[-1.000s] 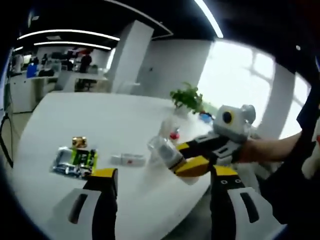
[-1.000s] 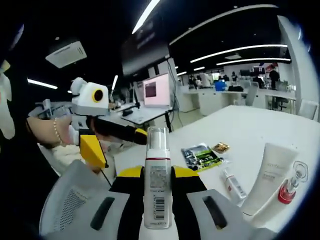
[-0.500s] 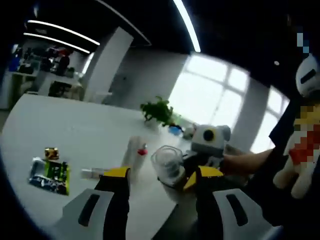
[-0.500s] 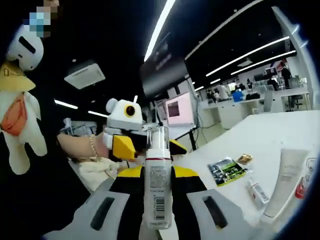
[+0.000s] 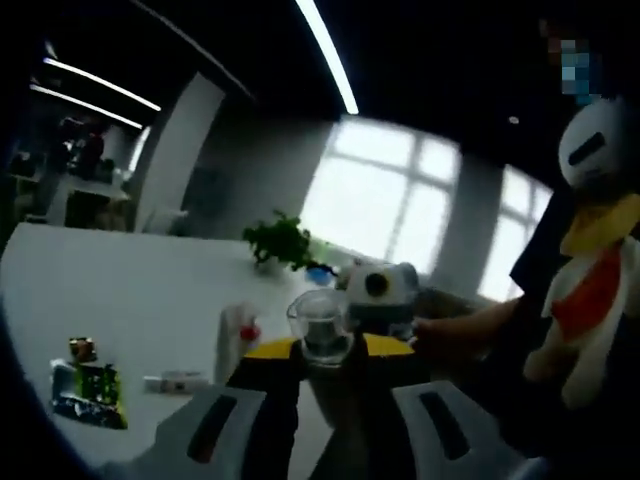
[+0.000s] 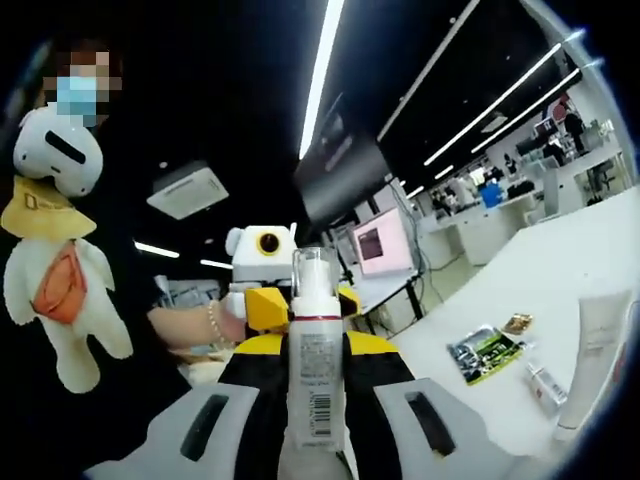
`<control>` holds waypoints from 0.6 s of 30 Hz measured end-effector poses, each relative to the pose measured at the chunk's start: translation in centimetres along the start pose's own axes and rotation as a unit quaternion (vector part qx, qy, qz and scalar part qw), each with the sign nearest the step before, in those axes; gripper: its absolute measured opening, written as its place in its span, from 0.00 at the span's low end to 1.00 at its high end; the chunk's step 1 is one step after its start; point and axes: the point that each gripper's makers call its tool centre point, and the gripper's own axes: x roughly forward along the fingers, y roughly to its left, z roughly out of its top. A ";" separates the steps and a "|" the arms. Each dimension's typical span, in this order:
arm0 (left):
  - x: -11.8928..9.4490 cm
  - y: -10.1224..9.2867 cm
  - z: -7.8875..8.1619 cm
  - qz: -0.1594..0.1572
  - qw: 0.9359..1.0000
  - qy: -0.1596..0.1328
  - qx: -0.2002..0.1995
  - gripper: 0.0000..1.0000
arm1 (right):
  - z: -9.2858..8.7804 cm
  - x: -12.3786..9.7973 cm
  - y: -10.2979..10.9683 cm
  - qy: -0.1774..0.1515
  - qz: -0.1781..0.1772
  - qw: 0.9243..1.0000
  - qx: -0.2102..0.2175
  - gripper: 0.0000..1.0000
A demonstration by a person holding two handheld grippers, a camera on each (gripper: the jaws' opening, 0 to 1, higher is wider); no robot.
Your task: Arrange the skincare products in the storage area until every visible bottle or jar stands upright without overlapping.
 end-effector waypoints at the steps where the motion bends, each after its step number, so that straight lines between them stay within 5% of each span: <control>1: 0.1 -0.1 0.0 0.001 1.000 0.008 0.006 0.19 | 0.0 0.0 -0.1 0.003 -0.001 1.000 0.000 0.21; 8: 1.1 -0.8 0.8 0.000 0.997 0.051 0.060 0.18 | 0.9 -1.0 0.1 0.010 -0.027 0.999 -0.018 0.22; 13: 1.8 -1.2 1.2 0.004 0.992 0.075 0.105 0.18 | -0.7 -2.7 -1.2 0.102 -0.075 0.988 -0.090 0.30; 18: 2.3 -1.3 1.4 0.008 0.990 0.081 0.114 0.18 | -0.7 -4.2 -0.7 0.127 -0.076 0.981 -0.123 0.27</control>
